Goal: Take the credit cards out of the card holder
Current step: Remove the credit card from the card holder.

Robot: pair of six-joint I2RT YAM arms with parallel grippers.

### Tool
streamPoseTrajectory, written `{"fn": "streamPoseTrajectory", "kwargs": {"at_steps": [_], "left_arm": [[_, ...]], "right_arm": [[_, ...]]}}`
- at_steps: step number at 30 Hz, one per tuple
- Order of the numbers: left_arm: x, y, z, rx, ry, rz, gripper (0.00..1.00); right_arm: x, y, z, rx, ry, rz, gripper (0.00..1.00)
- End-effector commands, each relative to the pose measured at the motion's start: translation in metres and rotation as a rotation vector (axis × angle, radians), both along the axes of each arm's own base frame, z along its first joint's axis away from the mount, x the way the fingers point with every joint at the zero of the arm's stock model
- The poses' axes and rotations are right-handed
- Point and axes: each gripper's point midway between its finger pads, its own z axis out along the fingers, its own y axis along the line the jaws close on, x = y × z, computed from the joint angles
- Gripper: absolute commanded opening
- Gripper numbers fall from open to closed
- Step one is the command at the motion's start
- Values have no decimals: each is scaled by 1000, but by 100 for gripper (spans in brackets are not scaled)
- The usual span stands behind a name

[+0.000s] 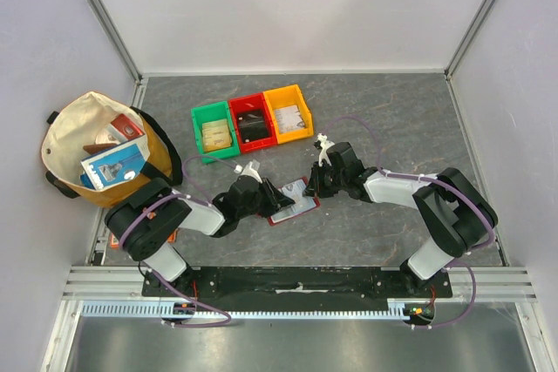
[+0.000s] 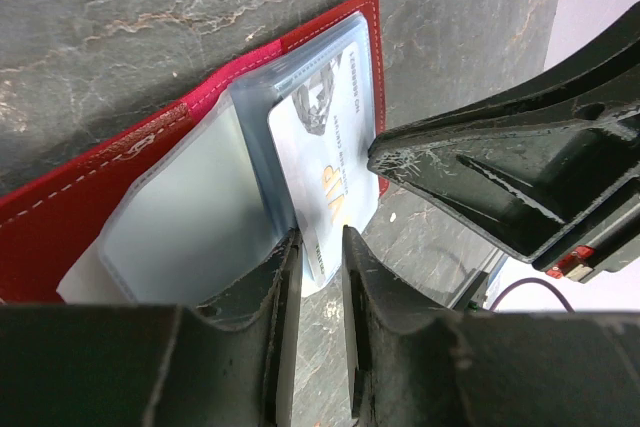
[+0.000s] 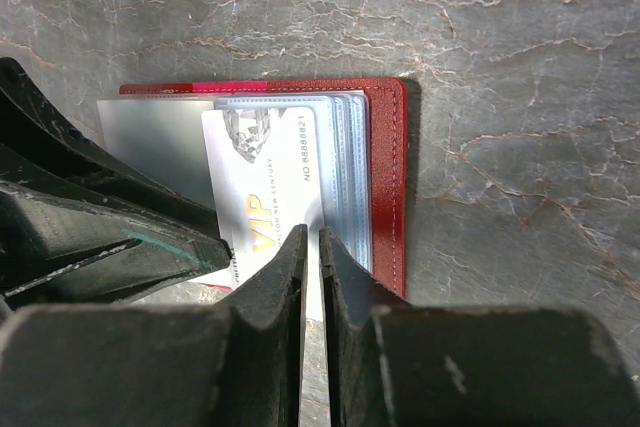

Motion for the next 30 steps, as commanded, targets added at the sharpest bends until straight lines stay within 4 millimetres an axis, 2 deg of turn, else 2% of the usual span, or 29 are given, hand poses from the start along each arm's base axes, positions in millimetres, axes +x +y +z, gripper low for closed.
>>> {"fn": "streamPoseTrajectory", "kwargs": {"at_steps": [1, 6, 11, 23, 30], "left_arm": [[9, -11, 15, -71, -33, 0, 28], [8, -10, 8, -73, -23, 6, 23], [6, -8, 3, -68, -14, 11, 3], [-9, 18, -15, -29, 62, 54, 2], [-11, 23, -18, -17, 86, 64, 2]], "right_arm": [[-22, -18, -27, -80, 96, -6, 16], [-22, -19, -28, -81, 97, -10, 16], [-23, -19, -29, -86, 101, -12, 16], [-24, -30, -43, -121, 141, -41, 11], [-24, -33, -48, -132, 155, -47, 9]]}}
